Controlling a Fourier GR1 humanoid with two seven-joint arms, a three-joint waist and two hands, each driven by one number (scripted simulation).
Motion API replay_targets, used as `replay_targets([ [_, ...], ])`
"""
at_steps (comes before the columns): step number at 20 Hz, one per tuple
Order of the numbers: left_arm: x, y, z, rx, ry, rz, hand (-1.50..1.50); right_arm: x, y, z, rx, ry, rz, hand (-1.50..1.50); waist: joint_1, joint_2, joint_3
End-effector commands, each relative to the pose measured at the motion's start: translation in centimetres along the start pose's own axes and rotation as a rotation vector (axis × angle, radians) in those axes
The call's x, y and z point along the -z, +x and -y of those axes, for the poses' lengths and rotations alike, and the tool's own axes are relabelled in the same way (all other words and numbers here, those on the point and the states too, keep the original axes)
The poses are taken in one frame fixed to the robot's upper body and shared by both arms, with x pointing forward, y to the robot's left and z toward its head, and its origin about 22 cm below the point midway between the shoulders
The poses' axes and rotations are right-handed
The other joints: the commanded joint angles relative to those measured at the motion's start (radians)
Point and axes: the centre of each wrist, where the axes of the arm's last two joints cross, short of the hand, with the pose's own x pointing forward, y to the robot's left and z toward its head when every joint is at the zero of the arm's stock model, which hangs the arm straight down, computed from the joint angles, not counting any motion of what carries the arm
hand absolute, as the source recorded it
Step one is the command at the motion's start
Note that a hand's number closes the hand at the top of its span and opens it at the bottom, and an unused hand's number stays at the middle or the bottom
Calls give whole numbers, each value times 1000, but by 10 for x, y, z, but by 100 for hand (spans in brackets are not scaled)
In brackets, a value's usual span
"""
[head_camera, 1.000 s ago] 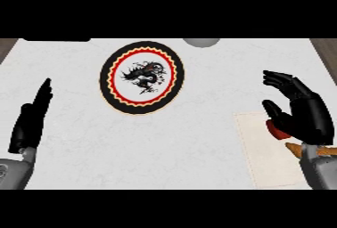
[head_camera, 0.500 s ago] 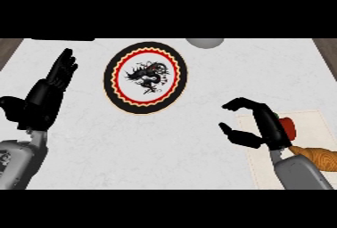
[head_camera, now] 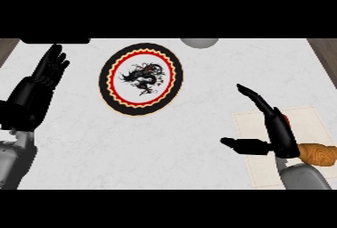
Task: Pick the bell pepper from the placemat and place it in the plate
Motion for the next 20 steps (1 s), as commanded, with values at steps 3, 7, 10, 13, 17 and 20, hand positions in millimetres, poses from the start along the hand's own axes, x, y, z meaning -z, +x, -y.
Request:
replay_targets([
  [3, -10, -5, 7, -16, -3, -13, 0, 27, 31, 51, -279, 19, -70, -150, -2, -3, -2],
  [7, -7, -2, 7, -5, -8, -17, 0, 27, 49, 76, -483, 175, -282, -150, -17, -8, -5],
  [10, -3, 1, 0, 3, 0, 3, 0, 43, 62, 88, -631, 268, -429, -150, -4, -3, -6],
  [13, -5, -3, 9, -5, -1, -10, 0, 48, 82, 87, -738, 408, -526, -150, 0, -4, -6],
  [17, -8, 9, 13, -12, -11, 8, 0, 41, 83, 64, -752, 556, -670, -150, 5, -4, -2],
  [20, 1, 4, 14, -7, 0, 5, 0, 57, 95, 67, -773, 576, -699, -150, 1, 1, -1],
])
